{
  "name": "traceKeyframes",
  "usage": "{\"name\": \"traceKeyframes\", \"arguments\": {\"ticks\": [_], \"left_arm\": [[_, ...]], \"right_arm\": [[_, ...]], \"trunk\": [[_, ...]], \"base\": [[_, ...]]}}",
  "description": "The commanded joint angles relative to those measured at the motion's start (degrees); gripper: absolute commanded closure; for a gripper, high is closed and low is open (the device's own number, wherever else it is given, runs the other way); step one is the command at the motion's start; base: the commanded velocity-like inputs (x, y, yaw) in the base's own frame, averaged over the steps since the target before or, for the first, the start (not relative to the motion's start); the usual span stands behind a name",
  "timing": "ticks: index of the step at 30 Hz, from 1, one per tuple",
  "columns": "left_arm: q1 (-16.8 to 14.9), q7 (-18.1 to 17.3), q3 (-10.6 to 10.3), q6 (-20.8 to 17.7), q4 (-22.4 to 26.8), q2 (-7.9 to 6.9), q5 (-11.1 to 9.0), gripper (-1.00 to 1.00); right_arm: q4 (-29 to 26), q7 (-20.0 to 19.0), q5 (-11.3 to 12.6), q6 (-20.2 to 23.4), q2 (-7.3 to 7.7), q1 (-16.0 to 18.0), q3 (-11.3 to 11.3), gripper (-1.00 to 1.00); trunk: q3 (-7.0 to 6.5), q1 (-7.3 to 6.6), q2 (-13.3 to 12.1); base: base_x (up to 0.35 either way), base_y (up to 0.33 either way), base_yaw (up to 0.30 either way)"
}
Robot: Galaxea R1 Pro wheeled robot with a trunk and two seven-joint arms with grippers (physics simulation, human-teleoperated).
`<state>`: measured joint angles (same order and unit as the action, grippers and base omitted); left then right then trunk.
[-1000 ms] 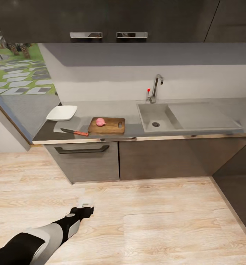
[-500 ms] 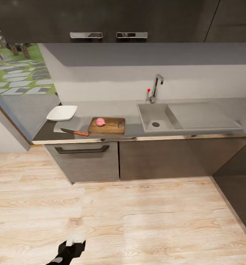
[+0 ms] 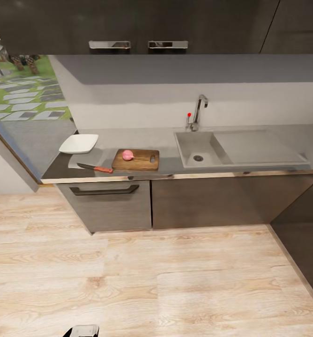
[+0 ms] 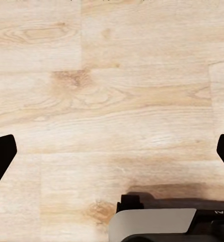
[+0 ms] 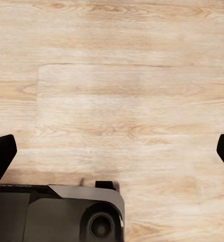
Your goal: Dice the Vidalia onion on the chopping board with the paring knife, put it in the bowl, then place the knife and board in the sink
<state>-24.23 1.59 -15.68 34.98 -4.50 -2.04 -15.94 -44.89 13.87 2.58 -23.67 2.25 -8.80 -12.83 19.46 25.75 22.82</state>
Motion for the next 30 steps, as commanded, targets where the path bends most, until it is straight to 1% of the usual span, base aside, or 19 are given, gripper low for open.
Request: {"name": "traceKeyframes", "arguments": {"ticks": [1,5,6,7,11,13,16,21,24,30], "left_arm": [[-0.06,0.17,-0.49,0.37,-0.2,0.03,-0.23,-1.0],[-0.03,0.17,-0.49,0.43,-0.16,-0.01,-0.23,-1.0],[-0.03,0.17,-0.47,0.43,-0.16,-0.02,-0.23,-1.0],[-0.03,0.17,-0.48,0.43,-0.16,-0.03,-0.23,-1.0],[-0.03,0.17,-0.45,0.38,-0.16,-0.06,-0.23,-1.0],[-0.03,0.17,-0.44,0.36,-0.16,-0.07,-0.23,-1.0],[-0.03,0.17,-0.45,0.36,-0.16,-0.04,-0.23,-1.0],[-0.03,0.16,-0.44,0.35,-0.16,-0.07,-0.23,-1.0],[-0.03,0.17,-0.45,0.35,-0.16,-0.07,-0.23,-1.0],[-0.03,0.17,-0.47,0.28,-0.16,-0.02,-0.23,-1.0]], "right_arm": [[-0.08,0.49,0.28,-0.06,0.12,0.01,-0.36,-1.0],[0.03,0.67,0.44,-0.4,0.2,0.01,0.03,-1.0],[0.62,0.7,0.47,-1.36,0.2,0.01,2.11,-1.0],[0.91,0.7,0.48,-1.61,0.21,0.01,2.95,-1.0],[2.83,0.51,0.56,-2.66,0.35,0.01,10.51,-1.0],[3.76,0.29,0.57,-2.88,0.68,0.01,13.19,-1.0],[4.7,0.28,0.61,-3.47,0.63,0.01,13.83,-1.0],[6.24,0.28,0.67,-4.88,0.69,0.01,14.14,-1.0],[6.65,0.28,0.61,-4.93,0.65,0.01,14.15,-1.0],[11.14,0.28,0.43,-4.9,0.63,0.01,14.07,-1.0]], "trunk": [[0.08,0.03,0.1],[0.08,0.03,0.1],[0.08,0.03,0.1],[0.08,0.03,0.1],[0.08,0.03,0.1],[0.08,0.03,0.1],[0.08,0.03,0.1],[0.08,0.03,0.1],[0.08,0.03,0.1],[0.08,0.03,0.1]], "base": [[0.0,0.0,0.0],[0.0,0.0,0.0],[0.0,0.0,0.0],[0.0,0.0,0.0],[0.0,0.0,0.0],[0.0,0.0,0.0],[0.0,0.0,0.0],[0.0,0.0,0.0],[0.0,0.0,0.0],[0.0,0.0,0.0]]}}
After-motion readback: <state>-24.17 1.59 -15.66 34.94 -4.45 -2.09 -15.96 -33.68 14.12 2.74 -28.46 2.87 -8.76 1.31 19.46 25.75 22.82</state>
